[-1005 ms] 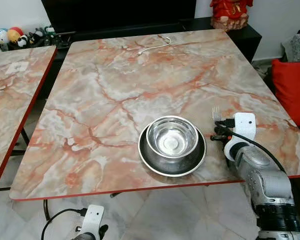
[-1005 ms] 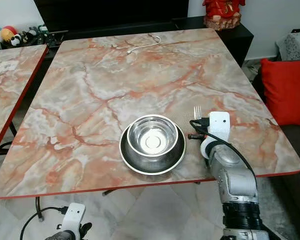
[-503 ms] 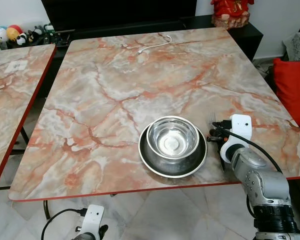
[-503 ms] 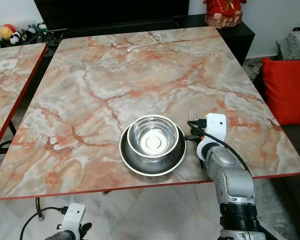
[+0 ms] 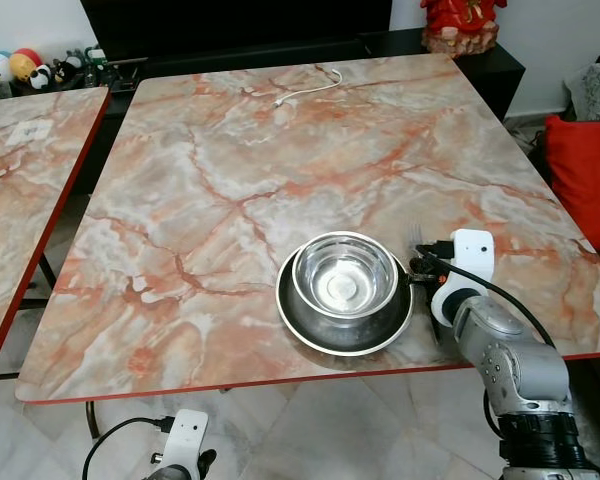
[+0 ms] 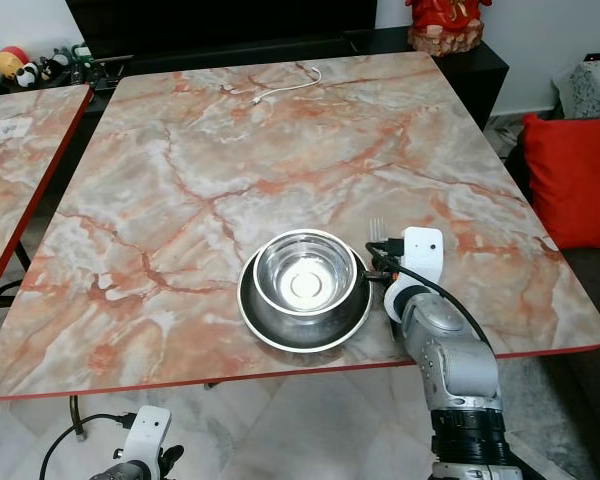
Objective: Setting the table
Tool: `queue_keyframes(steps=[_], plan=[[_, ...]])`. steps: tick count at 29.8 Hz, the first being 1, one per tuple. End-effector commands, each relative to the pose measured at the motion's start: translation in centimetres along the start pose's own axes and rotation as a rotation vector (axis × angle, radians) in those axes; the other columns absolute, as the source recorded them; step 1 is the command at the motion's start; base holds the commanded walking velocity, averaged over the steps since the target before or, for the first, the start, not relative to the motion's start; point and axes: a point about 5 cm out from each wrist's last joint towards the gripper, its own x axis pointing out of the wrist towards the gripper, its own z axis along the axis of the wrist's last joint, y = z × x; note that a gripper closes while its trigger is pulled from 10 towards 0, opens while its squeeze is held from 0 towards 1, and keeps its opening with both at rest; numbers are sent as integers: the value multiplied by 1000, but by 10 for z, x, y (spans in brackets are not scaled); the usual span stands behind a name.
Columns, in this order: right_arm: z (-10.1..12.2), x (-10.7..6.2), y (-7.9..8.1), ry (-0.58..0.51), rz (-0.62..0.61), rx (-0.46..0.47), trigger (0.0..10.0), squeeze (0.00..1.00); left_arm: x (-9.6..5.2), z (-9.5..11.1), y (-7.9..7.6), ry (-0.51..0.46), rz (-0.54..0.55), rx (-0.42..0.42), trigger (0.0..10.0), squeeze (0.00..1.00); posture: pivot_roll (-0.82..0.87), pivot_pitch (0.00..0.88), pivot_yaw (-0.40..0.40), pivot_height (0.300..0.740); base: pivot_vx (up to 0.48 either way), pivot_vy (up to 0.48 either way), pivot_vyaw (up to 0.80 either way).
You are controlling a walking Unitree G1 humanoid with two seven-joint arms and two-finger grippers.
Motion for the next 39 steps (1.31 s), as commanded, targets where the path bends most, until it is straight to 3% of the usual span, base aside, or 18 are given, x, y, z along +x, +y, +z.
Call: queue_keyframes(steps=[1, 13, 15, 16, 17, 18, 19, 22, 23, 38, 39], plan=[[-1, -2, 2, -9, 3, -3, 10000, 0, -2, -12, 2, 39, 4, 3, 10000, 0, -170, 157, 67, 740, 0, 0, 0], [-7, -1, -2, 10, -26, -45, 10000, 0, -2, -11, 2, 36, 4, 6, 10000, 0, -166, 155, 70, 740, 0, 0, 0], [-7, -1, -1, 10, -22, -45, 10000, 35, -2, -10, 3, 35, 4, 6, 10000, 0, -165, 155, 69, 740, 0, 0, 0], [-7, -1, -1, 9, -22, -46, 10000, 141, -2, -10, 3, 34, 4, 7, 10000, 0, -165, 155, 69, 740, 0, 0, 0], [-7, 0, 0, 7, -17, -45, 10000, 149, -2, -10, 3, 33, 4, 7, 10000, 0, -165, 154, 70, 740, 0, 0, 0], [-7, 0, 0, 6, -16, -44, 10000, 329, -2, -9, 3, 33, 4, 7, 10000, 0, -165, 154, 70, 740, 0, 0, 0], [-7, 0, 0, 6, -16, -45, 10000, 404, -2, -9, 2, 33, 3, 7, 10000, 0, -165, 154, 70, 740, 0, 0, 0], [-7, 0, 0, 7, -17, -44, 10000, 427, -2, -9, 2, 32, 2, 8, 10000, 0, -165, 154, 70, 740, 0, 0, 0], [-7, 0, 0, 7, -17, -44, 10000, 545, -2, -9, 2, 32, 2, 8, 10000, 0, -164, 155, 70, 740, 0, 0, 0], [-8, 0, 0, 10, -20, -39, 10000, 529, -2, -9, 2, 32, 3, 9, 10000, 0, -163, 155, 70, 740, 0, 0, 0], [-8, 0, 0, 9, -21, -39, 10000, 443, -2, -9, 2, 32, 3, 9, 10000, 0, -163, 154, 70, 740, 0, 0, 0]])
